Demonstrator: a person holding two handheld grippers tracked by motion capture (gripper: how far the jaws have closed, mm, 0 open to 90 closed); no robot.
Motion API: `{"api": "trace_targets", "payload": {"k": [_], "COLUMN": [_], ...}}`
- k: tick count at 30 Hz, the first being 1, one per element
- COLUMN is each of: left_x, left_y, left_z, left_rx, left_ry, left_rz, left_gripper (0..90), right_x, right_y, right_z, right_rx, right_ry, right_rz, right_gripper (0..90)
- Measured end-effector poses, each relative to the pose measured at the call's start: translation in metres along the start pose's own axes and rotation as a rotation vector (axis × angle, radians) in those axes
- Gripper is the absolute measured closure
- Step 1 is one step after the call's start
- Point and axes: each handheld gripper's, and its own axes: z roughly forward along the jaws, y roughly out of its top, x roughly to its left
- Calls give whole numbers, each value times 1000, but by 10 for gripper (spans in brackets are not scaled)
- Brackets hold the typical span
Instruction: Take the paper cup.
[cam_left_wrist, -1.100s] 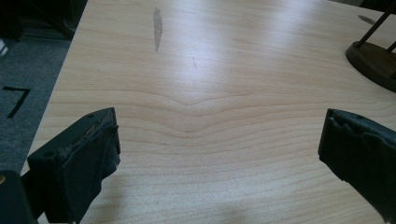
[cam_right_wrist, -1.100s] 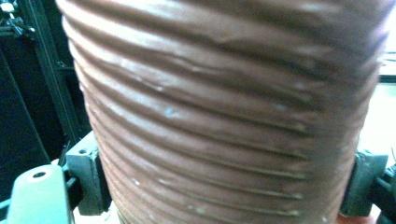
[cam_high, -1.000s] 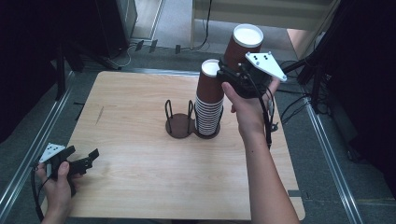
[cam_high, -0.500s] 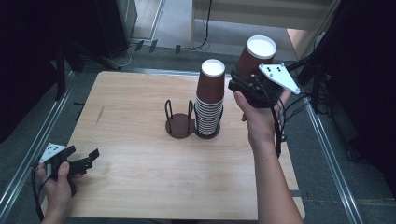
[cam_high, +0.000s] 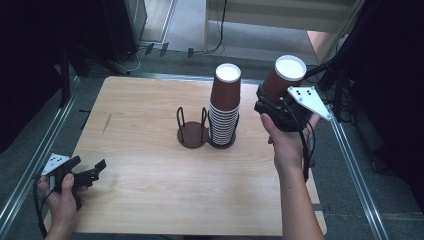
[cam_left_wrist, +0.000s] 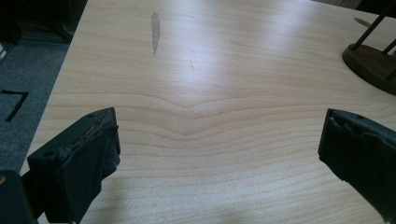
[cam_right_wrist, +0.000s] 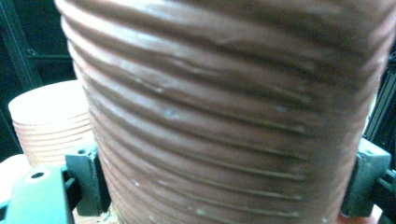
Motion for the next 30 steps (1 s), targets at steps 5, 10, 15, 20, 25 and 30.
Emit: {"api": "trace_targets", "payload": {"k": [5,10,15,20,25,30], "left_x": [-1,-1,-1,-1,-3,-3], "left_y": [0,0,0,-1,-1,-1], "left_z": [0,0,0,-1,0,0], "left_rx": [-4,-5,-6,-14,-24,-22], "left_ry": [-10,-17,-20,-38,-47,-52], "left_rz": [-1,10,5,9,28,25], "left_gripper": [0,0,0,0,0,0], "right_x": [-5,-8,-12,-16,-18,-20], "right_y": [-8,-17,-28,-41,-51,-60], "right_z": [-6,-11,-17,-22,-25,-27], "right_rx": [7,11,14,18,18,23], "right_ry": [-3,-6,-4,-6,-4,-10], "right_rz": [1,2,7,8,12,10], "right_gripper": [134,133,133,132,132,132]}}
